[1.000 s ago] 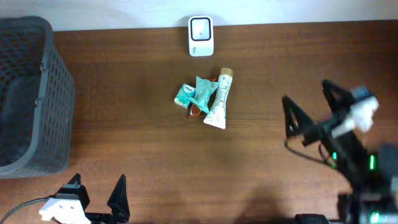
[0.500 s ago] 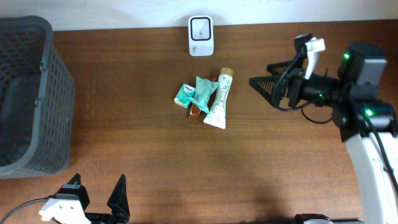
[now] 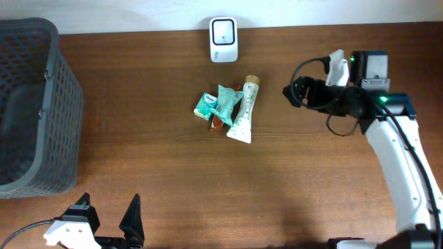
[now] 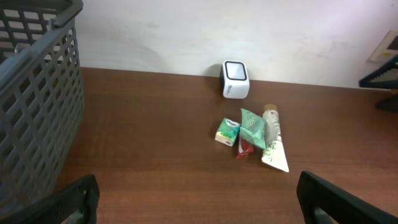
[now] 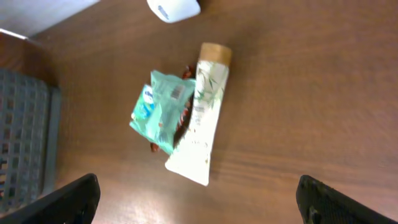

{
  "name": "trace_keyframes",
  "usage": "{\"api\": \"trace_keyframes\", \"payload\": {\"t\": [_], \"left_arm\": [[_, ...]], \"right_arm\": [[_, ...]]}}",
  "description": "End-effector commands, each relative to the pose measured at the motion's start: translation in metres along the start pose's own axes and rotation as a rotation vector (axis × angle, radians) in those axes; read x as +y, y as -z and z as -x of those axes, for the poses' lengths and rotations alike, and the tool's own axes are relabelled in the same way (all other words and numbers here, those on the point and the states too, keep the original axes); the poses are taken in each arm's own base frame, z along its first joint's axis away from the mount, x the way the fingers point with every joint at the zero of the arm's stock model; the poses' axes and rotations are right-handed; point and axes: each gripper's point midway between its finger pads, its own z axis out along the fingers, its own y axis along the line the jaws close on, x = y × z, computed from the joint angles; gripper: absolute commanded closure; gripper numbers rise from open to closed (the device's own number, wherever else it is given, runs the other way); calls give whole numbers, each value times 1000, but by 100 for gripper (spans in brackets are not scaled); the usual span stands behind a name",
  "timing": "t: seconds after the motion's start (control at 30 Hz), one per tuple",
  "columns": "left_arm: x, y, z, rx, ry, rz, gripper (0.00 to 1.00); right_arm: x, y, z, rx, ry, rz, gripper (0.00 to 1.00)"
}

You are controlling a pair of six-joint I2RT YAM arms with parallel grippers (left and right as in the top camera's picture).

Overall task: Scan the item barcode
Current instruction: 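Raise the right arm and move the right gripper over the shampoo tube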

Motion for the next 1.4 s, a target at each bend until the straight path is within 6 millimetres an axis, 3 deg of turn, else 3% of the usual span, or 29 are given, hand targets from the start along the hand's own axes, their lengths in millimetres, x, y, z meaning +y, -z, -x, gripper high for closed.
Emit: {"api": "trace_keyframes", "payload": {"t": [0.0,0.07,0.23,0.37,0.53,0.63,0.8,1.13,1.37], "left_arm": [[1,1,0,-8,3,8,1],[1,1,0,-8,3,8,1],[1,1,0,-8,3,8,1],[1,1,0,-8,3,8,1],[1,1,0,-8,3,8,1],[1,1,0,-8,3,8,1],[1,1,0,-8,3,8,1],[1,1,0,-8,3,8,1],[1,1,0,-8,3,8,1]], "right_arm": [[11,-23,3,20,-34,29,1],[15,-40,0,41,-31,40,1],[42,-90,-16,99,46,91,18],[51,-126,-20,78,3,57,30],[71,-146,-27,77,50,99,36],[66,-158,-33,79,-5,44,49],[66,-183,-51,111,-24,20,57],[75,-213,-81,153,-9,-1,59],[119,-230,-107,197,63,142,59]]}}
